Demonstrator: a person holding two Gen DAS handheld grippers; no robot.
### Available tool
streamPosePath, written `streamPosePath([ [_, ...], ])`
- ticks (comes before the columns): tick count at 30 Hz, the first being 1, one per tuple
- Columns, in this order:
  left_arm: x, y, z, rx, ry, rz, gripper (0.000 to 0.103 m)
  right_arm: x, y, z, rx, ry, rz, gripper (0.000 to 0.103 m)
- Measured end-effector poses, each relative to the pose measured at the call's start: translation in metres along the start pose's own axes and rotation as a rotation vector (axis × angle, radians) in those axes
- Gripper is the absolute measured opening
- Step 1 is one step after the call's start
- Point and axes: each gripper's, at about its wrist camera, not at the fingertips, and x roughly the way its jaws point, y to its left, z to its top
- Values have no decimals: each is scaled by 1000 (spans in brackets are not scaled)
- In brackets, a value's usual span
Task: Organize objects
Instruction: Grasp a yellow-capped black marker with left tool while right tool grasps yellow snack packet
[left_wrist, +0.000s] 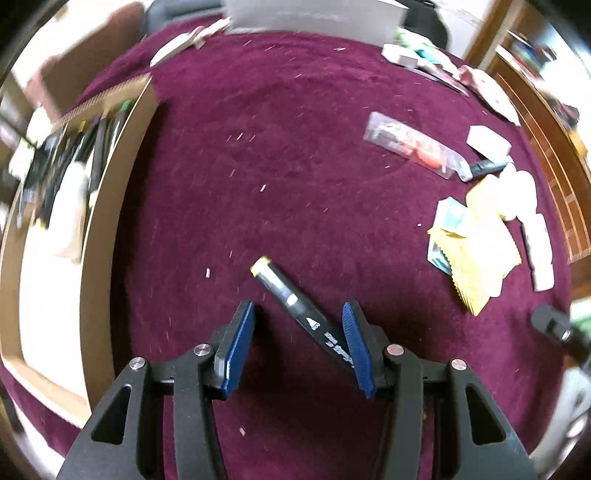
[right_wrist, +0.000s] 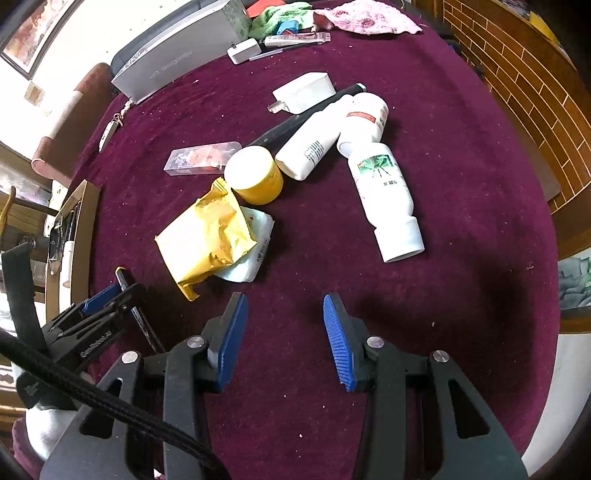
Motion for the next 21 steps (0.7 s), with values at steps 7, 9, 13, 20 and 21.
streamPosePath([
  [7, 2, -44, -29, 147, -51, 61, 70, 2, -2, -5, 5, 12, 6, 42],
  [9, 1, -46, -33, 190, -56, 39, 68, 1, -2, -6, 5, 11, 12, 42],
  [13, -7, -29, -30, 229, -28, 17, 23, -1, -8, -8, 22, -2, 29, 42],
  [20, -13, 16, -36, 211, -8, -21, 15, 4, -4, -3, 57, 2, 64, 45],
  [21, -13, 16, -36, 212, -12, -25, 15, 6, -1, -2, 61, 9, 76, 45],
])
